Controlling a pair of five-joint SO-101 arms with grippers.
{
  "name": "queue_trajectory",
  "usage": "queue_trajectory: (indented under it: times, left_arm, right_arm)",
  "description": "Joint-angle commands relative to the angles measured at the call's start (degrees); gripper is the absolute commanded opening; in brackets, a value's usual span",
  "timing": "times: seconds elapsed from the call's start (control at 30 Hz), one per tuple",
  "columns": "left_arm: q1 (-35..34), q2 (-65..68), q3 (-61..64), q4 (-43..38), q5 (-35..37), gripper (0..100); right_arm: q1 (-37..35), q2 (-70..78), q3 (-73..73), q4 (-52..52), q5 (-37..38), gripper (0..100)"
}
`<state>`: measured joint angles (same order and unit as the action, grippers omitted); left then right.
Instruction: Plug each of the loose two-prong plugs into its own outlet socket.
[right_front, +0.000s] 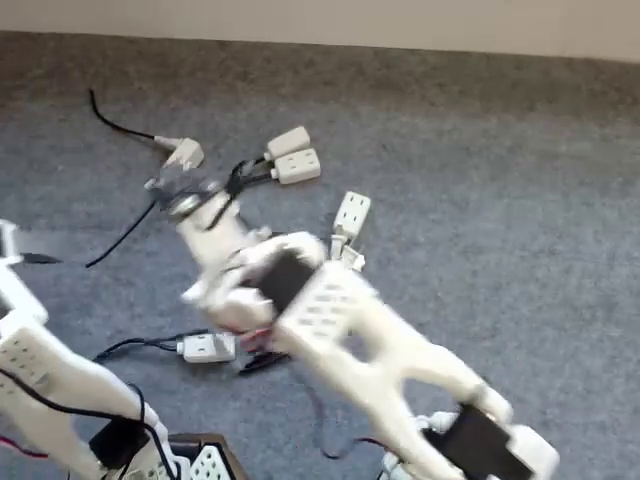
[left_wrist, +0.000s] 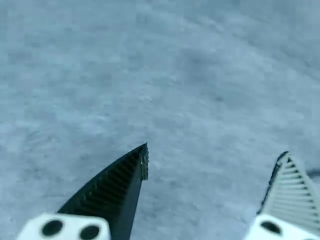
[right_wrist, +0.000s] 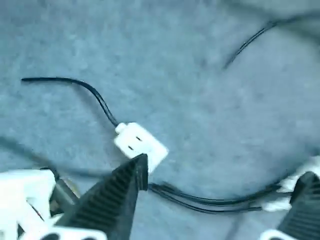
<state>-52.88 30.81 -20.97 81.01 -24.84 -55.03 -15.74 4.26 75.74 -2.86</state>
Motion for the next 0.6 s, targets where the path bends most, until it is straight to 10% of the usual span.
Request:
queue_trajectory:
  times: [0.0, 0.27, 0.57]
  left_arm:
    - [10.86, -1.19, -6.46, 17.23, -5.10, 38]
    - [26.07, -9.27, -3.65, 21.45, -4.40, 38]
    - [36.88, -32.57, 22.02, 21.27, -18.20, 30]
  right_arm:
    - [10.95, -10.95, -3.56, 5.93, 4.57, 41.8]
    - [38.37, -26.24, 30.02, -5.58, 11.96, 41.7]
    - [47.08, -36.44, 64.31, -22.73, 16.70, 29.4]
